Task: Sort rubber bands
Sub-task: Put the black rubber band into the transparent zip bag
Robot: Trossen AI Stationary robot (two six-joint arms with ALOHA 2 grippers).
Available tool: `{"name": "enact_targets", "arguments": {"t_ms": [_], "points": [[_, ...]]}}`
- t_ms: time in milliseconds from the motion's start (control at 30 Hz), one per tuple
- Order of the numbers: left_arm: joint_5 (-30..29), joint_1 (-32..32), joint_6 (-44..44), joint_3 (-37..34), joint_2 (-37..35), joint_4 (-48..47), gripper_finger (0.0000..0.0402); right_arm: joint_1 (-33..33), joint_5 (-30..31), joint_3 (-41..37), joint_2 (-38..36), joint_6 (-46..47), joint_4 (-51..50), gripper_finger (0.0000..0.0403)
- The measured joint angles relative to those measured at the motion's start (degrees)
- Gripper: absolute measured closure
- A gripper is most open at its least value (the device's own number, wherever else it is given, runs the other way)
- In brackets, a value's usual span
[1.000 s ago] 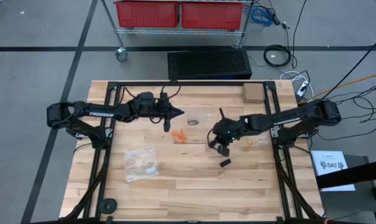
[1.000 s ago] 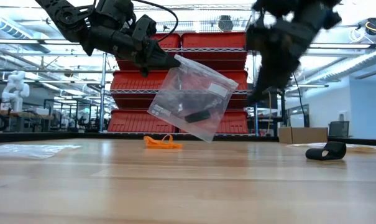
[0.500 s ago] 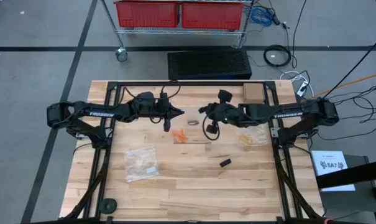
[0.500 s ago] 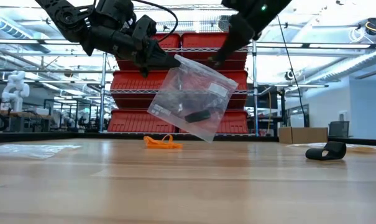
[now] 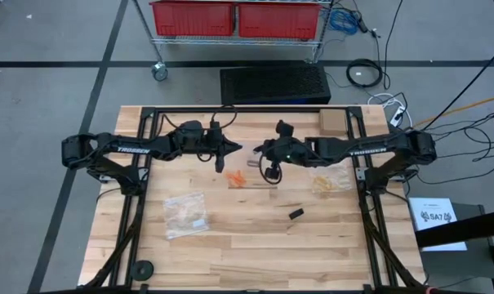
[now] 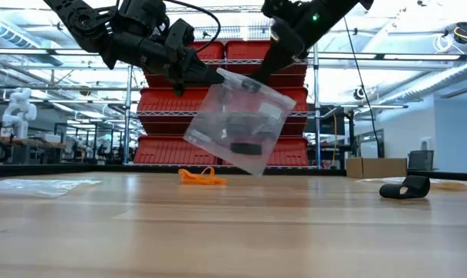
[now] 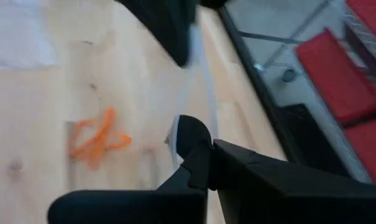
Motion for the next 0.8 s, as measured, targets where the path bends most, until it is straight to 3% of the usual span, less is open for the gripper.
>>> {"name": "enact_targets", "arguments": {"t_ms": [100, 333, 567, 800], "points": [[-0.2, 0.0, 0.0, 0.0, 0.0, 0.0, 0.0402, -1.2, -5.3, 0.2, 0.5, 0.0, 1.5, 0.0403], [-0.2, 0.0, 0.0, 0.0, 0.0, 0.4, 0.0401, -4.0, -9.8, 0.2, 2.3, 1.8, 2.2, 0.0388], [-0.2, 0.0, 0.0, 0.0, 0.0, 0.5, 0.0401, -4.3, -15.4, 1.1, 2.3, 2.8, 4.0, 0.0296], [-0.2, 0.0, 0.0, 0.0, 0.0, 0.5, 0.0402, -4.3, -16.5, 8.4, 2.3, 4.6, -5.5, 0.0220]]}}
